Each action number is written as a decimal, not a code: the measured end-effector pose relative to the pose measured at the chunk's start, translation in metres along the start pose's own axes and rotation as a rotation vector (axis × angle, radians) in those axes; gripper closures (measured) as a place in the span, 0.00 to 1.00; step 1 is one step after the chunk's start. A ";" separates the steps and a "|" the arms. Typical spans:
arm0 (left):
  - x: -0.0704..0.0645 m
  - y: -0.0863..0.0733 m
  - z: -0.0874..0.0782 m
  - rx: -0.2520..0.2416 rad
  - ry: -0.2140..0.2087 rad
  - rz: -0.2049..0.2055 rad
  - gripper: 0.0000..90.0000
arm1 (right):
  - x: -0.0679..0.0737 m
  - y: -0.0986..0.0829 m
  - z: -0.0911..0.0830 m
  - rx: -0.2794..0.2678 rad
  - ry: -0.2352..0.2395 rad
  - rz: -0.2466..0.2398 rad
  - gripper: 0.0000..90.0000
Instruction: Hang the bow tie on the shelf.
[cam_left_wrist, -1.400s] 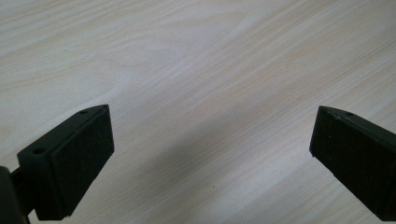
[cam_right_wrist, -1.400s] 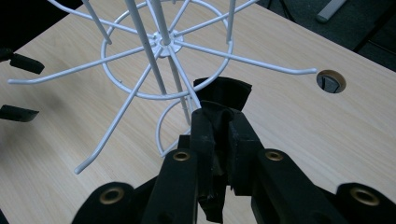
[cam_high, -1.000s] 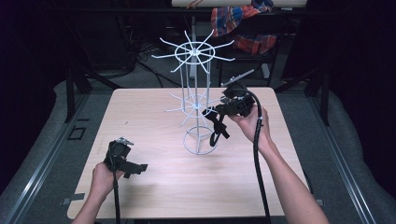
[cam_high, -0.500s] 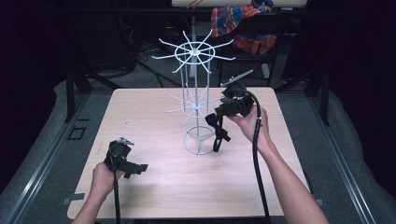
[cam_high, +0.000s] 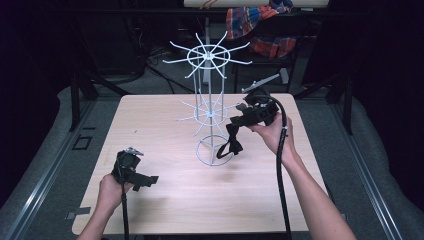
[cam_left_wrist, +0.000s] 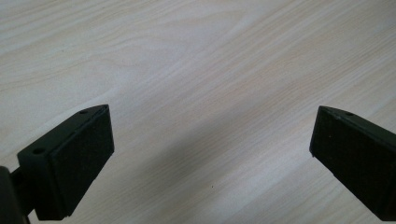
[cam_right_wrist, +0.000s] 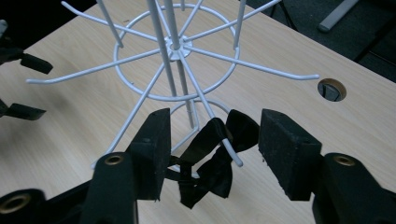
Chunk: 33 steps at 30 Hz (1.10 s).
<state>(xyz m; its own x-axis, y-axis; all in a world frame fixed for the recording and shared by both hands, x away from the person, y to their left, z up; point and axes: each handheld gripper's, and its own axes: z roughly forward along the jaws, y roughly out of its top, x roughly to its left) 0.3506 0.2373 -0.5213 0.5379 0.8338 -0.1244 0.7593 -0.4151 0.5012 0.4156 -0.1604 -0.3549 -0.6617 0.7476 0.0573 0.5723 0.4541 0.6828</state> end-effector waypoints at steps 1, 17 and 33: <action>0.000 0.000 0.000 0.000 0.000 0.000 0.00 | 0.000 -0.001 -0.003 0.002 0.002 0.002 0.43; 0.000 0.000 0.001 0.001 0.004 -0.002 0.00 | -0.002 -0.028 -0.039 -0.018 0.021 -0.022 0.19; 0.000 0.000 0.001 0.004 0.005 -0.002 0.00 | -0.014 -0.080 -0.053 0.034 -0.014 0.001 0.15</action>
<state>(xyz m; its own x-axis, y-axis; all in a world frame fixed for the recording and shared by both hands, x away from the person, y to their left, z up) 0.3511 0.2366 -0.5222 0.5349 0.8362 -0.1207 0.7615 -0.4153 0.4975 0.3533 -0.2333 -0.3716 -0.6547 0.7544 0.0474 0.5889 0.4697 0.6577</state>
